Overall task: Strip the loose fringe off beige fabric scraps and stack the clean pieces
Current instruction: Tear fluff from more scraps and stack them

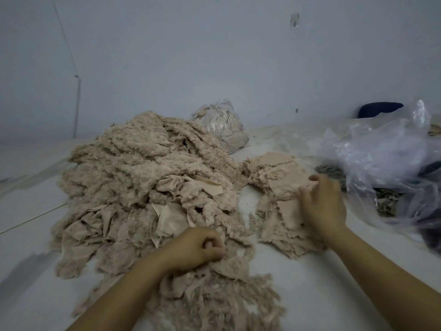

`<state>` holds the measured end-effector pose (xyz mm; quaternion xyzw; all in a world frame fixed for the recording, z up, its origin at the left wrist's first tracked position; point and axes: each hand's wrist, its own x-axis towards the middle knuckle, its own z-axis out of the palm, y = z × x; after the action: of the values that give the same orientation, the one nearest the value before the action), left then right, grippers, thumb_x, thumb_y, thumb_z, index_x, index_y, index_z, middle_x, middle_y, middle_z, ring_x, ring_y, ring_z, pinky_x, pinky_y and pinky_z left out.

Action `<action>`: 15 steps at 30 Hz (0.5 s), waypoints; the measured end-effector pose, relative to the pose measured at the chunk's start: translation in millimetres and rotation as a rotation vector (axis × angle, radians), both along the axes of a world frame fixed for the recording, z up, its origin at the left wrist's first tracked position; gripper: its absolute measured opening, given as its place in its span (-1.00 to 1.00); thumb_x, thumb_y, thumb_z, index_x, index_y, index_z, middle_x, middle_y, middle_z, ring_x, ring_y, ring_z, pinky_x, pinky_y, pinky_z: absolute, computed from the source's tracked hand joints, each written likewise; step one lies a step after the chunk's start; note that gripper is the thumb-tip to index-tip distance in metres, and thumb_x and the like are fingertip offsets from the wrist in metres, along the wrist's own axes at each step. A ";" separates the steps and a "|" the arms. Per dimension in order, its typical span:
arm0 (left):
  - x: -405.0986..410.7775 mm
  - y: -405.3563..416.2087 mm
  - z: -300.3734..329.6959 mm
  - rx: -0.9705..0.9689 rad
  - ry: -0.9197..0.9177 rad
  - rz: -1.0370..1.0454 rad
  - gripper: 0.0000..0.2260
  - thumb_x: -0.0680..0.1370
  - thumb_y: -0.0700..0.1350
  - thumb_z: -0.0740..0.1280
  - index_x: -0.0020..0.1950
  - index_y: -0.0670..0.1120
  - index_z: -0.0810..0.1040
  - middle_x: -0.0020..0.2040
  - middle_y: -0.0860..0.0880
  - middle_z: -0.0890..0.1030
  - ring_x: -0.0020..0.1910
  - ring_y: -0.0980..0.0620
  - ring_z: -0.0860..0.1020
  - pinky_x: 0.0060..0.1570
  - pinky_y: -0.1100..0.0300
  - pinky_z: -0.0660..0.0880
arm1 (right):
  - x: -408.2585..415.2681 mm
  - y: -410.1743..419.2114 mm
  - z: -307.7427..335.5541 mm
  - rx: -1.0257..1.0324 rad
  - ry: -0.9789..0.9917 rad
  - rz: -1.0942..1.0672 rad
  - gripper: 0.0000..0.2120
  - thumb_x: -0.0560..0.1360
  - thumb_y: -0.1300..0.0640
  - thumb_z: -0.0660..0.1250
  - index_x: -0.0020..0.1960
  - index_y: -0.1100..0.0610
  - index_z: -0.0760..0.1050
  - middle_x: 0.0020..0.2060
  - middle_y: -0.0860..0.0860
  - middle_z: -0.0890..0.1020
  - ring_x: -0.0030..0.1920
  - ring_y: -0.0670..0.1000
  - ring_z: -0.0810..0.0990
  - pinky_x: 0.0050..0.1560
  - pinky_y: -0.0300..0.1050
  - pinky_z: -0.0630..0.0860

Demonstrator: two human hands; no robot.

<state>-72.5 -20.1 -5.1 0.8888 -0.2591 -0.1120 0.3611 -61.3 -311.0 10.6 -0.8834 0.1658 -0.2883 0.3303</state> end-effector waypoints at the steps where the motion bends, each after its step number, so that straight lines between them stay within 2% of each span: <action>1: -0.4 2.3 1.8 -0.042 0.022 0.014 -0.88 0.49 -0.01 0.42 -0.20 -0.02 0.61 -0.46 0.15 0.51 -0.43 0.20 0.45 -0.32 0.28 0.43 | -5.8 13.7 0.9 -0.032 -0.082 0.080 -0.81 0.55 0.05 0.28 0.14 0.07 0.46 0.12 0.09 0.47 0.01 0.09 0.52 -0.05 -0.08 0.41; 2: -1.6 4.0 3.7 -0.087 0.044 0.018 -0.87 0.49 -0.02 0.42 -0.23 -0.02 0.59 -0.47 0.11 0.51 -0.42 0.15 0.47 -0.31 0.23 0.46 | -11.9 29.7 1.7 -0.046 -0.109 0.212 -0.90 0.55 0.06 0.28 0.06 0.03 0.48 0.02 0.03 0.51 -0.06 0.01 0.52 -0.11 -0.15 0.39; 4: -3.8 7.1 5.3 -0.196 0.060 0.029 -0.87 0.49 -0.08 0.42 -0.25 -0.01 0.56 -0.48 0.10 0.49 -0.45 0.14 0.44 -0.36 0.23 0.42 | -21.6 64.5 -3.1 -0.067 0.022 0.521 -0.97 0.55 0.04 0.30 -0.03 -0.02 0.49 -0.16 -0.12 0.53 -0.18 -0.18 0.50 -0.22 -0.40 0.33; 6: -7.3 9.5 6.9 -0.292 0.015 0.093 -0.88 0.47 -0.15 0.44 -0.21 -0.06 0.53 -0.45 0.11 0.47 -0.47 0.18 0.39 -0.38 0.27 0.36 | -27.3 93.1 -14.8 -0.025 0.154 0.707 -0.94 0.53 0.02 0.35 -0.07 -0.01 0.53 -0.26 -0.15 0.56 -0.28 -0.24 0.49 -0.28 -0.44 0.37; 7: -8.7 11.3 7.5 -0.330 -0.019 0.140 -0.87 0.46 -0.17 0.46 -0.18 -0.08 0.51 -0.42 0.11 0.49 -0.47 0.19 0.39 -0.38 0.28 0.36 | -29.9 104.8 -20.1 0.053 0.193 0.746 -0.91 0.53 0.01 0.36 -0.11 0.01 0.55 -0.30 -0.11 0.58 -0.34 -0.21 0.49 -0.32 -0.43 0.38; 9: -11.4 16.1 8.8 -0.403 -0.068 0.234 -0.82 0.43 -0.20 0.48 -0.12 -0.10 0.48 -0.31 0.09 0.51 -0.46 0.17 0.38 -0.39 0.29 0.37 | -35.0 124.4 -25.7 0.357 0.281 0.778 -0.78 0.54 -0.04 0.33 -0.18 0.08 0.58 -0.35 -0.02 0.61 -0.47 -0.13 0.49 -0.44 -0.32 0.40; 11: -15.6 19.8 10.4 -0.515 -0.025 0.276 -0.78 0.43 -0.27 0.46 -0.11 -0.14 0.42 -0.25 0.05 0.53 -0.41 0.07 0.39 -0.40 0.29 0.37 | -36.2 139.5 -23.7 0.621 0.359 0.746 -0.61 0.53 -0.14 0.30 -0.17 0.18 0.63 -0.37 0.03 0.61 -0.52 -0.08 0.46 -0.53 -0.26 0.35; 13: -22.3 21.3 9.5 -0.603 0.087 0.192 -0.76 0.44 -0.38 0.41 -0.14 -0.18 0.37 -0.28 0.00 0.57 -0.37 -0.02 0.47 -0.35 0.24 0.45 | -35.8 149.3 -17.8 0.733 0.388 0.714 -0.57 0.50 -0.21 0.30 -0.20 0.16 0.65 -0.39 0.03 0.61 -0.49 -0.05 0.45 -0.52 -0.25 0.32; 15: -30.5 19.6 6.3 -0.573 0.171 0.044 -0.74 0.42 -0.42 0.41 -0.20 -0.17 0.37 -0.29 -0.01 0.60 -0.34 0.02 0.56 -0.29 0.24 0.52 | -35.6 155.8 -13.7 0.813 0.388 0.743 -0.63 0.50 -0.12 0.35 -0.36 0.09 0.58 -0.45 0.05 0.55 -0.47 -0.04 0.42 -0.47 -0.20 0.30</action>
<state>-103.0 -0.6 1.1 0.7434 -0.2294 -0.1006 0.6201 -96.9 -155.2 -3.1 -0.7214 -0.0004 0.1008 0.6852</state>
